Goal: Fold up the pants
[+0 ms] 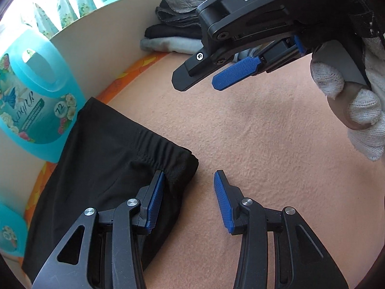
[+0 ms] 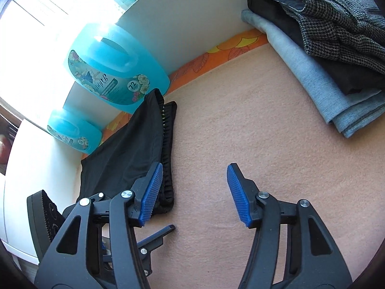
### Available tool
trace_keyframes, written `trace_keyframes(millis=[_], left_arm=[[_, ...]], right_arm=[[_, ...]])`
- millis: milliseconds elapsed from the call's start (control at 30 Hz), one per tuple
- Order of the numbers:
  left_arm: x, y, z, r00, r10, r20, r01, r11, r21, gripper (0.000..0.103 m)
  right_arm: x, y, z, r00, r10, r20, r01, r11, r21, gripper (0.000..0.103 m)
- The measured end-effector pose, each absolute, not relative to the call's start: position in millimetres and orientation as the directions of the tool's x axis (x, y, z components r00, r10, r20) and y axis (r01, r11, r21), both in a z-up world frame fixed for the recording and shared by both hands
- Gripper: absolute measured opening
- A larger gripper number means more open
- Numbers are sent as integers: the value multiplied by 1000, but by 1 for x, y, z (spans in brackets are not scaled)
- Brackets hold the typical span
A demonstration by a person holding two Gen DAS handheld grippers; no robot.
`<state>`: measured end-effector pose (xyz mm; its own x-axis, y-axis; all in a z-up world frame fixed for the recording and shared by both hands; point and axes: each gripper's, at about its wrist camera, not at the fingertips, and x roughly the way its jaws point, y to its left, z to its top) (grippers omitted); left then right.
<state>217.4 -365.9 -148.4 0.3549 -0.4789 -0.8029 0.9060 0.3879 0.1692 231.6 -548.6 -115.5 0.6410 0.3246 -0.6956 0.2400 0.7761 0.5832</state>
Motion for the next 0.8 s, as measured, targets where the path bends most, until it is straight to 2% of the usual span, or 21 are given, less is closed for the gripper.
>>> trace_keyframes(millis=[33,67,100,167,267,333,500,800], left_arm=[[220,-364,-149,356,-487,-798,903,397,161,37],[223,-362,-149,359,-490,-794,899,409,155,26],[226,-359,-149,368,-491,-790,893,422,154,21],[231,-350,-145,334,-531,-779,893,443,81,17],[239,-334,-135,315,-589,-744,876,481,-10,15],[239,-325,-128,315,-619,-719,869,493,-44,15],[230,-309,-118,319,-659,-681,868,492,-69,14],[226,-309,-111,325,-674,-663,871,486,-68,14]], right_arm=[[234,-548,-116,641,328,-694,236,776,585,59],[237,-547,-115,642,332,-692,230,777,586,59],[240,-546,-115,643,338,-687,224,775,591,59],[246,-544,-115,645,352,-678,214,768,604,59],[258,-540,-115,644,377,-666,205,754,624,65],[267,-537,-117,639,402,-655,198,737,646,65],[290,-523,-122,625,481,-615,171,684,709,65],[321,-505,-151,589,586,-556,201,560,804,65]])
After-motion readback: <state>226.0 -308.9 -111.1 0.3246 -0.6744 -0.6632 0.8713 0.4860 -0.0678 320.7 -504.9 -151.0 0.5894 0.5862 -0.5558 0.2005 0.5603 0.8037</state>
